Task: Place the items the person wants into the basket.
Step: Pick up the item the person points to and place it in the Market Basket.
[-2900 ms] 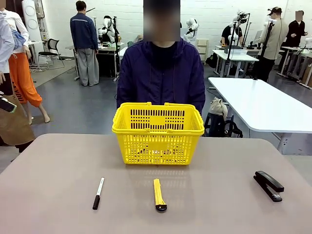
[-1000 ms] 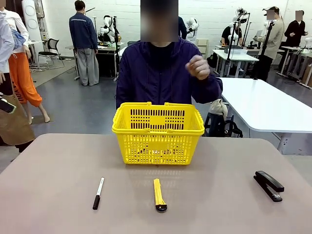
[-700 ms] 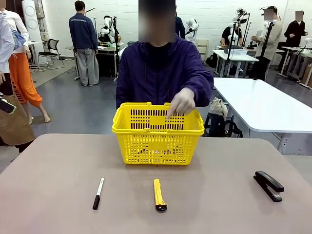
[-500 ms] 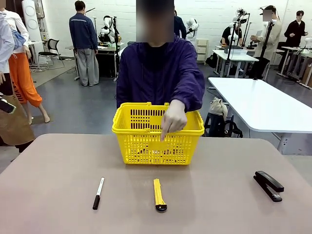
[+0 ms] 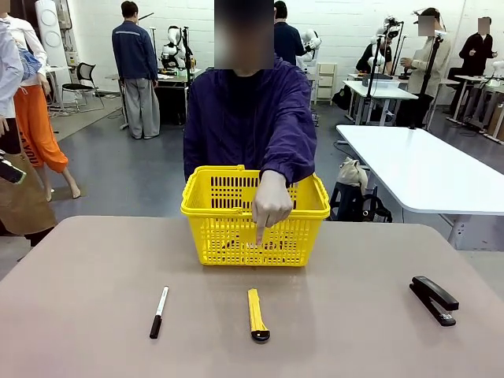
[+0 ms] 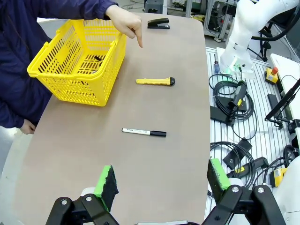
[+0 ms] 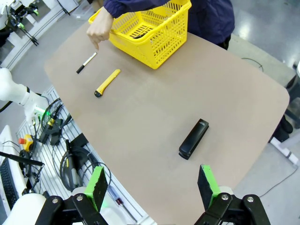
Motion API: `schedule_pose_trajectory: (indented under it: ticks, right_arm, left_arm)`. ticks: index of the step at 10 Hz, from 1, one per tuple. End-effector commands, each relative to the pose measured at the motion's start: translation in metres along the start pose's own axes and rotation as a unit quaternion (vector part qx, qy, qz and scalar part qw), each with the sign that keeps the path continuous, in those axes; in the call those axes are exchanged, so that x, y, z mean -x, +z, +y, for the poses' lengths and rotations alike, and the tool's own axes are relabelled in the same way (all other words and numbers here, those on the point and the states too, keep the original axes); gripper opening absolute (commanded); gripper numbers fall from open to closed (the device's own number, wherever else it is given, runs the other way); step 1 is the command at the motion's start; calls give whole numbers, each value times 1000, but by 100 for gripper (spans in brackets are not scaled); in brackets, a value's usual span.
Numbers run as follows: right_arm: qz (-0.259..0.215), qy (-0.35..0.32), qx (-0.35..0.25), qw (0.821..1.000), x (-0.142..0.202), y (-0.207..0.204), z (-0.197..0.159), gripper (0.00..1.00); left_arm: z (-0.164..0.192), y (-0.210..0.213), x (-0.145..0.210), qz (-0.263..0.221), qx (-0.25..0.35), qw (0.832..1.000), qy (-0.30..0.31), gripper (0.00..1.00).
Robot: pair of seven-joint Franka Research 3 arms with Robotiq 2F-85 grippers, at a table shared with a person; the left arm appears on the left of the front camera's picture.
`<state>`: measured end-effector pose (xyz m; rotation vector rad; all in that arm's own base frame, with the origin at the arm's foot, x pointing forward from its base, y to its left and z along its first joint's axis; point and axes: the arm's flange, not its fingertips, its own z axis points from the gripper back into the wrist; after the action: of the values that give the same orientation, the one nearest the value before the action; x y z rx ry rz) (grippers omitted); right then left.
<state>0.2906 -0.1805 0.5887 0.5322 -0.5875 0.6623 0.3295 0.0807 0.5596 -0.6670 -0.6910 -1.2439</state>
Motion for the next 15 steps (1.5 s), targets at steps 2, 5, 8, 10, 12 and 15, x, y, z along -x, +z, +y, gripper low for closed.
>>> schedule_pose_trajectory:
  ticks: [2, 5, 8, 10, 12, 15]
  right_arm:
    - [-15, 8, -9, 1000, 0, 0, -1, 100]
    - [-15, 8, -9, 1000, 0, 0, -1, 100]
    - [-15, 8, -9, 1000, 0, 0, -1, 100]
    - [-15, 8, -9, 1000, 0, 0, -1, 100]
    - [-15, 8, -9, 1000, 0, 0, -1, 100]
    - [-15, 8, -9, 1000, 0, 0, -1, 100]
  left_arm:
    - [1, 1, 0, -11, 2, 1000, -12, 100]
    - [0, 0, 0, 0, 0, 1000, -1, 100]
    - [-35, -74, -75, 61, 7, 993, 97, 100]
    - [-57, -133, -112, 85, -23, 979, 186, 100]
    - [-77, -199, -141, 151, -146, 941, 265, 100]
    - [-76, -283, -154, 254, -256, 889, 282, 100]
